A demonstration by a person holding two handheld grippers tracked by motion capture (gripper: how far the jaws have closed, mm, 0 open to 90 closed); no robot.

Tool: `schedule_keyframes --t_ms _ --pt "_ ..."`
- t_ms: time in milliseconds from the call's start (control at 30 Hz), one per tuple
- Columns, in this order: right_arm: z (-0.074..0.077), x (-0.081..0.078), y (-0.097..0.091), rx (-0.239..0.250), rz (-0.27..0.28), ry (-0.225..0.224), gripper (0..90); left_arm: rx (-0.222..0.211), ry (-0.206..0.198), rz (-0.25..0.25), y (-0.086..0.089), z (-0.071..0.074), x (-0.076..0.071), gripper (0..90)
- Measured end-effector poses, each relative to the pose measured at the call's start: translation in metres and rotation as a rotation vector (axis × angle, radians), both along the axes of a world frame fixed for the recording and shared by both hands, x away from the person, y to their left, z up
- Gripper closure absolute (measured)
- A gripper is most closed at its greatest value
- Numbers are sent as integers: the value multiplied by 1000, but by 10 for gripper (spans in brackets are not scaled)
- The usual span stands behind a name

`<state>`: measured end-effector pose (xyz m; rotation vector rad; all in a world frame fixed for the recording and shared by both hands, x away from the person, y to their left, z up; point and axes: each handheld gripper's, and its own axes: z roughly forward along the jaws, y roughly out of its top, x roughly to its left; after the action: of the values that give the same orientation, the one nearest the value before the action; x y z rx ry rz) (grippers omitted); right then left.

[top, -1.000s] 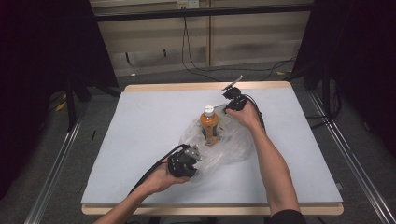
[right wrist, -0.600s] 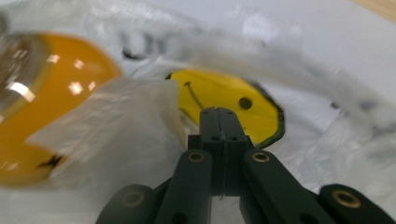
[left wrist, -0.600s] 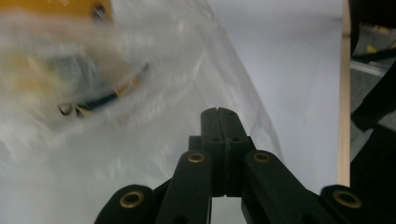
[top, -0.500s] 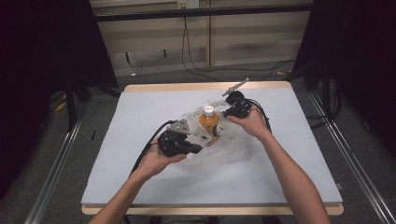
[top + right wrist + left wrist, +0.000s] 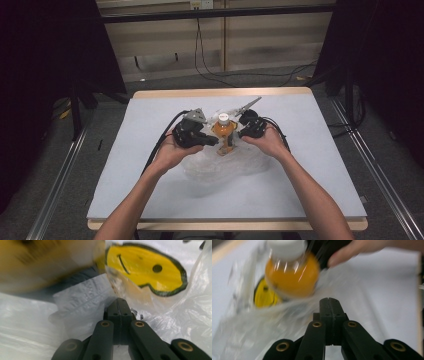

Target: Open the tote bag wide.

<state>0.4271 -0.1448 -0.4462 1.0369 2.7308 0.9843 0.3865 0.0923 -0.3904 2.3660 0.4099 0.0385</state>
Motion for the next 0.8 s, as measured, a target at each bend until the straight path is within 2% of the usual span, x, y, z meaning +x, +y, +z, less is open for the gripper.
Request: schedule_keyframes --t_ms 33,133,167,200,233,300,333,400,467,600,633,700,733,767,800 --pt "-3 0 -1 -7 -1 11 900 38 4 6 -1 -9 2 900" --pt "-13 -5 -3 -46 -4 24 900 102 29 47 2 -38 7 900" --pt "-17 -6 -4 -56 -1 32 900 137 32 61 3 -47 11 900" --pt "-21 -8 -6 -71 1 26 900 175 56 87 5 -62 18 900" --pt "-21 -9 -7 -70 -3 28 900 202 56 98 8 -68 21 900" --pt "-21 -10 -9 -70 -3 28 900 197 72 102 12 -72 23 900" --pt "-21 -11 -10 -70 -4 28 900 166 89 115 16 -73 25 900" --pt "-21 -13 -16 -71 -4 25 900 178 69 138 23 -72 24 900" --pt "-22 -18 -29 -56 -9 26 900 198 58 138 32 -71 23 900" --pt "-23 -26 -43 -50 -22 23 900 215 48 135 42 -71 21 900" --pt "-22 -32 -52 -63 -29 16 900 190 54 159 44 -72 19 900" --pt "-22 -34 -57 -66 -38 13 900 173 57 178 50 -73 16 900" --pt "-22 -38 -67 -69 -49 20 900 180 55 165 53 -73 17 900" --pt "-22 -38 -67 -69 -49 20 900 175 55 162 56 -73 17 900" --pt "-22 -40 -75 -72 -55 17 900 185 44 166 60 -73 15 900"
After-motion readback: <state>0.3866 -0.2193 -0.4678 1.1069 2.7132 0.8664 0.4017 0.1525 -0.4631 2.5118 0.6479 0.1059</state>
